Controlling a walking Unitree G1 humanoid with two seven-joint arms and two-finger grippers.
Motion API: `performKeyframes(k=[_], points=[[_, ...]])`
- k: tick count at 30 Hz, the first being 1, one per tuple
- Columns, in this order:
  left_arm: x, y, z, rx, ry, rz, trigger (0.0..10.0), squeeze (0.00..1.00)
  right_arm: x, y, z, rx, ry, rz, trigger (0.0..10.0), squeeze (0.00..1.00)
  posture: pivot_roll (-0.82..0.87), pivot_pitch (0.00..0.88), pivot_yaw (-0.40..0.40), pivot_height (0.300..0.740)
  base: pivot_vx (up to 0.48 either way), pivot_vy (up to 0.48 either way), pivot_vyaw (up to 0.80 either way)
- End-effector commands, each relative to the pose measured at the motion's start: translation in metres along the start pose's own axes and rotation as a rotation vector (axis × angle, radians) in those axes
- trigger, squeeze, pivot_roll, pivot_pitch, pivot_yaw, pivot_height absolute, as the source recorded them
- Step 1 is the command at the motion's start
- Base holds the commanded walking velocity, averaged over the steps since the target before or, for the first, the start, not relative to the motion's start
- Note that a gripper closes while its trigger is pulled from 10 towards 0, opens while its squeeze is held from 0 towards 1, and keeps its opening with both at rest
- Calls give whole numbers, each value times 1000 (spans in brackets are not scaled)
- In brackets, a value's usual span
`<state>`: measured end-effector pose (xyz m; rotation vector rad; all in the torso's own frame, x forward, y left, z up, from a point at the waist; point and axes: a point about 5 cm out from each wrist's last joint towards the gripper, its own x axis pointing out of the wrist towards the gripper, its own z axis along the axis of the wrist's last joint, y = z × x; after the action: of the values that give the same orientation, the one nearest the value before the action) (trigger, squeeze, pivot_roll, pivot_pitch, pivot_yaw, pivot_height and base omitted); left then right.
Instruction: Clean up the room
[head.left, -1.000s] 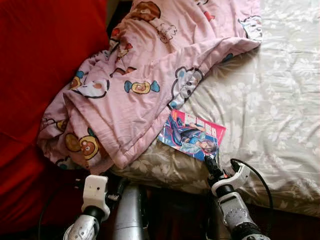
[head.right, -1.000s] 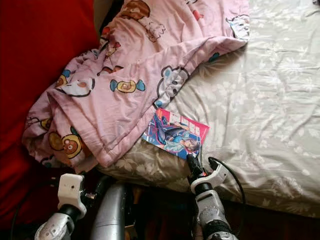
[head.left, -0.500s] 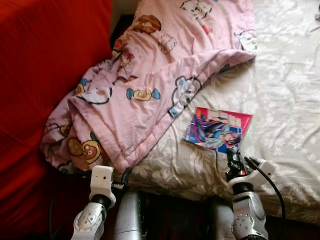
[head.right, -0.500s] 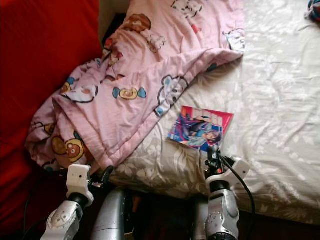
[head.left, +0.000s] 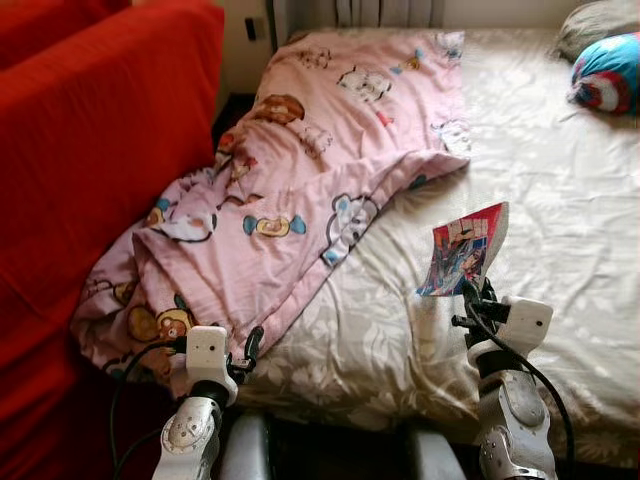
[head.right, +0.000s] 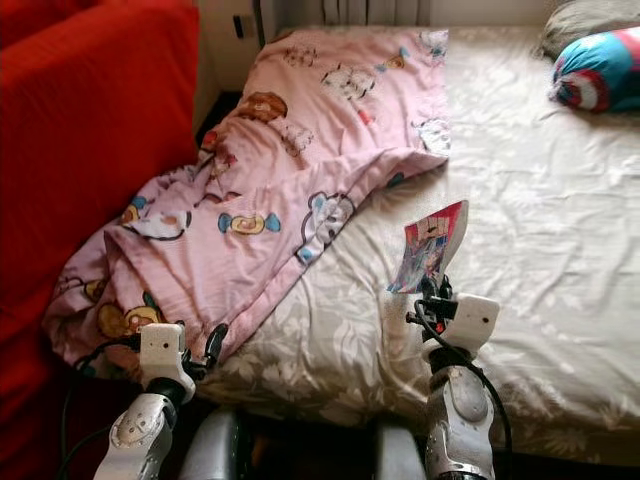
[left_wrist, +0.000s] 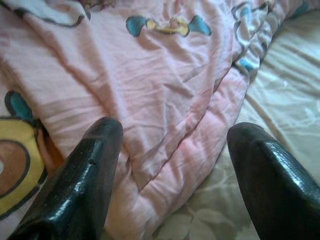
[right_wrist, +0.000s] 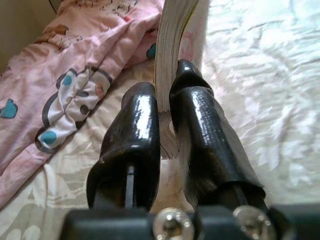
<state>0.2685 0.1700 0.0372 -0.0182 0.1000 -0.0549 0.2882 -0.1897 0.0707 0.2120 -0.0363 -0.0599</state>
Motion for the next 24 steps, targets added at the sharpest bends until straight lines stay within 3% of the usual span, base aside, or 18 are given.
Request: performKeyframes(k=[1,15,24], points=[[-1,5,-6,-27,12,37,10000,0,5,5,13,-24,-45,21,10000,0,-77,18,28,650,0,0,0],[-8,16,-25,-94,78,98,10000,0,3,4,4,-24,5,2,10000,0,-84,0,30,740,0,0,0],[-6,17,-26,-92,83,100,10000,0,7,2,3,-44,26,-17,10000,0,-88,9,27,740,0,0,0]])
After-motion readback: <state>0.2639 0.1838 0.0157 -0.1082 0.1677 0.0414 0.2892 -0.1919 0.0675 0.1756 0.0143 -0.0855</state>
